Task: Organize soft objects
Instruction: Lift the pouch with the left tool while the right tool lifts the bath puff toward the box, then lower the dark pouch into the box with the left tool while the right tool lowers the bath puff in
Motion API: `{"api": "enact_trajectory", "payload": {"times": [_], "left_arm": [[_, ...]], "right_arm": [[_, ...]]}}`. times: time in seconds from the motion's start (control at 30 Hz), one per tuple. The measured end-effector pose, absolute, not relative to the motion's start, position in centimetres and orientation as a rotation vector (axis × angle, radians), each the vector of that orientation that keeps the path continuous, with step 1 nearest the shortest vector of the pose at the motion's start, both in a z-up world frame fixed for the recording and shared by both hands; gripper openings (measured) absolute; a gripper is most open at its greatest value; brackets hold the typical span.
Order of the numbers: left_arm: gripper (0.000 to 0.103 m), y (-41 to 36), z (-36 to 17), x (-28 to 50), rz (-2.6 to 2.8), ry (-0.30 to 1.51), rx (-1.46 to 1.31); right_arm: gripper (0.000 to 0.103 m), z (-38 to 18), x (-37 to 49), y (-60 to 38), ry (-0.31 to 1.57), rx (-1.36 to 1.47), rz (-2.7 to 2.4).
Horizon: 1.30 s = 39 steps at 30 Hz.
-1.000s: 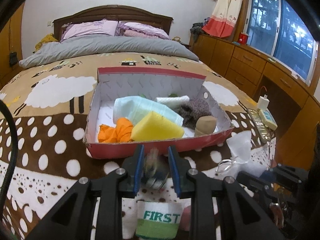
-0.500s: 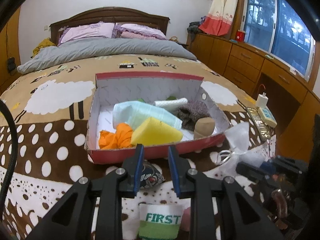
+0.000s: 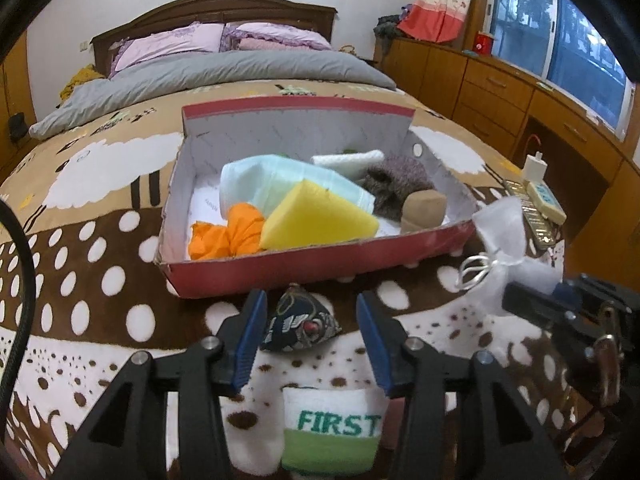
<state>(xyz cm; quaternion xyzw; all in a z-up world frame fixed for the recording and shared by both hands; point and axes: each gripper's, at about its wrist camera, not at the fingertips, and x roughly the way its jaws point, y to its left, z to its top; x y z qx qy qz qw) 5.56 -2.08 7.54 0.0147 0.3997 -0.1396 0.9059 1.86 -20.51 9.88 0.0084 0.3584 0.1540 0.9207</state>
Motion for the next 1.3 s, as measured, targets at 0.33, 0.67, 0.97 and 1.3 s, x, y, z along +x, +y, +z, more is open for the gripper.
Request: {"api": "enact_trajectory", "payload": {"times": [0.33, 0.67, 0.97, 1.3], "left_arm": [[0.048, -2.5, 4.9, 7.3, -0.271, 0.887, 0.044], [0.034, -1.9, 6.1, 6.5, -0.289, 0.845, 0.010], [0.034, -0.9, 9.3, 5.8, -0.277, 0.763, -0.028], [0.034, 0.1, 12.0, 8.2, -0.237, 0.700, -0.039]], "right_arm": [[0.014, 9.1, 2.7, -20.6, 0.755, 0.023, 0.319], [0.014, 9.1, 3.2, -21.2, 0.761, 0.054, 0.321], [0.014, 9.9, 3.8, -21.3, 0.744, 0.063, 0.325], [0.014, 11.7, 6.1, -21.0, 0.705, 0.060, 0.331]]}}
